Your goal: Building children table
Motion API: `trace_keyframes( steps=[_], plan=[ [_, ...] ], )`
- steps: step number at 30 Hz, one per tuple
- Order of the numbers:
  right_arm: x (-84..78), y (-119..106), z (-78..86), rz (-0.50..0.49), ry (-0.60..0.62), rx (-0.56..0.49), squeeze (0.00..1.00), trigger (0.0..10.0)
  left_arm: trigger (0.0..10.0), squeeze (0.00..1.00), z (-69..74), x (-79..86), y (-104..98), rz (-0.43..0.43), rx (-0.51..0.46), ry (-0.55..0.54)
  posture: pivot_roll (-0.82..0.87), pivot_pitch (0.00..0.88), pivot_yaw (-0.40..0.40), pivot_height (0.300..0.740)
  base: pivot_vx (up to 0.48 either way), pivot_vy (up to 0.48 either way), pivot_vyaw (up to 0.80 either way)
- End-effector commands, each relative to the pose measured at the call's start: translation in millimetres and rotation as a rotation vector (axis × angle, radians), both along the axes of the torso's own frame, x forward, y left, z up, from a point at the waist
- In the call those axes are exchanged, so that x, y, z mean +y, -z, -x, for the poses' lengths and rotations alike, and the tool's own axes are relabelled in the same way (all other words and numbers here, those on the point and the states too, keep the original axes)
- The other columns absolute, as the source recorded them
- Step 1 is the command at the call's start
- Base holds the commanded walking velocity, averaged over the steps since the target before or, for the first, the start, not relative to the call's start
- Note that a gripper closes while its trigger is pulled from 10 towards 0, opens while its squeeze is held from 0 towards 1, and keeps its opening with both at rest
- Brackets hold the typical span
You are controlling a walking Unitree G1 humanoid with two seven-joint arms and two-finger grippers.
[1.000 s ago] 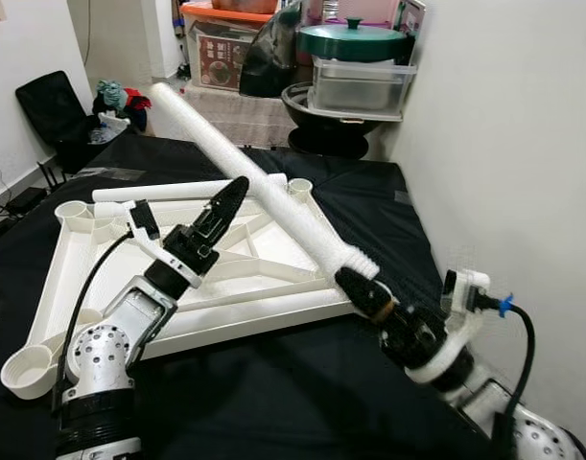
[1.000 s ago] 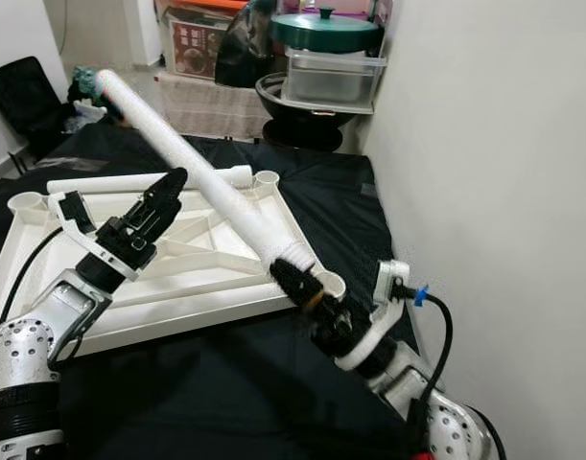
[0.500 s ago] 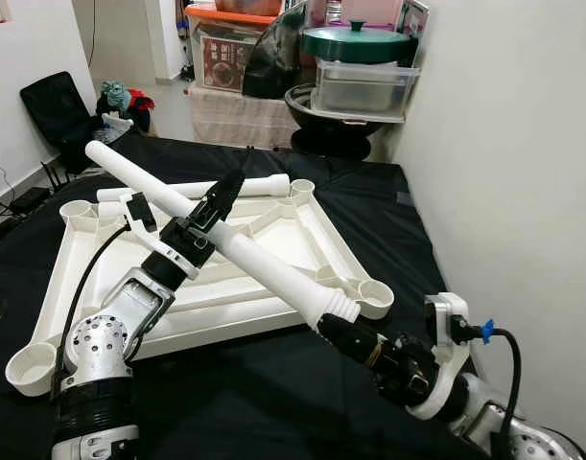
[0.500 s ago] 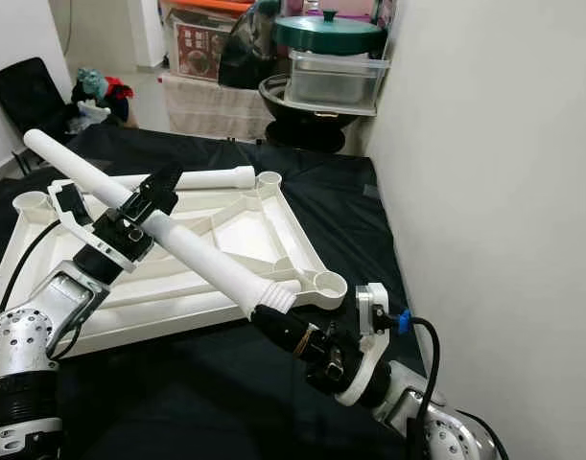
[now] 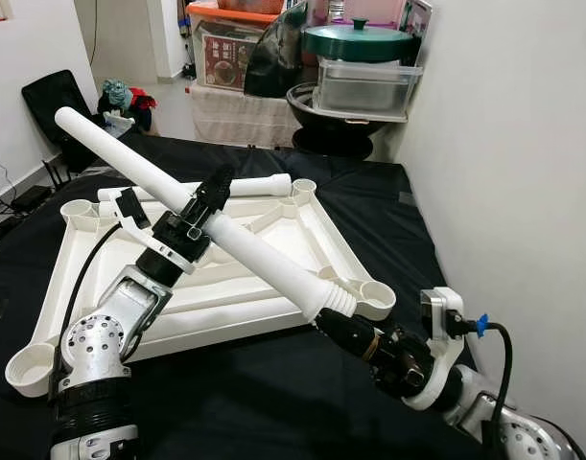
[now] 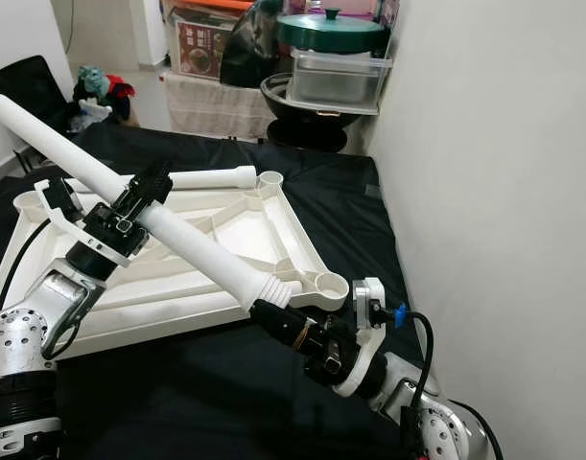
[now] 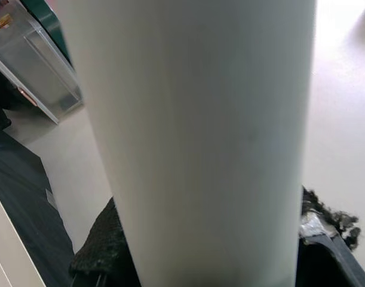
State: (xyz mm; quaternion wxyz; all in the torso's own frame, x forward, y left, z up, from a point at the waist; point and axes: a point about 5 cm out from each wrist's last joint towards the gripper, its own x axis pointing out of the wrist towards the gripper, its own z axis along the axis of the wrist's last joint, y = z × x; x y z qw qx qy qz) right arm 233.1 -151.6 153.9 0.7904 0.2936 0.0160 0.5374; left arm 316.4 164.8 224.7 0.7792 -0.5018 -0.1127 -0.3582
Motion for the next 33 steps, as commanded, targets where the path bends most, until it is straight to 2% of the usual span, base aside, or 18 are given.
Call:
trace_keyframes(
  steps=[1,6,11,13,14,19,28,29,32,33],
  plan=[
    [-8.4,2,-7.5,0.034,0.078,0.005,0.00,0.0,0.0,0.00,2.1,-3.1,-11,-0.020,-0.068,0.022,0.05,0.000,-0.062,0.740,0.000,0.000,0.00],
    [-7.3,1,-9.3,0.039,0.072,-0.019,0.00,0.0,0.0,0.00,2.8,-4.4,-15,-0.029,-0.093,0.039,0.05,0.000,-0.050,0.740,0.000,0.000,0.00],
    [-14.2,1,-24.2,0.058,0.175,-0.052,0.00,0.0,0.0,0.00,15.9,-22.4,-17,0.000,-0.119,0.152,0.05,0.000,-0.037,0.740,0.000,0.000,0.00],
    [-14.2,1,-24.2,0.058,0.175,-0.052,0.00,0.0,0.0,0.00,15.9,-22.4,-17,0.000,-0.119,0.152,0.05,0.000,-0.037,0.740,0.000,0.000,0.00],
    [-17.5,-3,-30.2,0.050,0.188,-0.077,0.00,0.0,0.0,0.00,22.3,-32.7,-17,0.015,-0.121,0.209,0.05,0.000,-0.031,0.740,0.000,0.000,0.00],
    [-22.4,-12,-42.7,0.049,0.197,-0.120,0.00,0.0,0.0,0.00,29.5,-45.5,-20,0.049,-0.122,0.278,0.06,0.000,-0.028,0.740,0.000,0.000,0.00],
    [-21.6,-16,-53.7,0.061,0.220,-0.137,0.00,0.0,0.0,0.00,28.7,-46.7,-22,0.033,-0.131,0.293,0.06,0.000,-0.030,0.740,0.000,0.000,0.00],
    [-22.4,-13,-59.2,0.076,0.268,-0.103,0.00,10.0,0.0,0.00,27.1,-44.6,-23,0.016,-0.135,0.286,0.07,0.000,-0.032,0.740,0.000,0.000,0.00],
    [-23.0,-10,-62.9,0.088,0.304,-0.077,0.00,10.0,0.0,0.00,26.1,-43.0,-23,0.005,-0.137,0.281,0.07,0.000,-0.032,0.740,0.000,0.000,0.00],
    [-24.0,-8,-62.0,0.103,0.306,-0.067,1.00,10.0,0.0,0.00,25.4,-41.5,-23,-0.017,-0.133,0.274,0.06,0.000,-0.031,0.740,0.000,0.000,0.00]
  ],
)
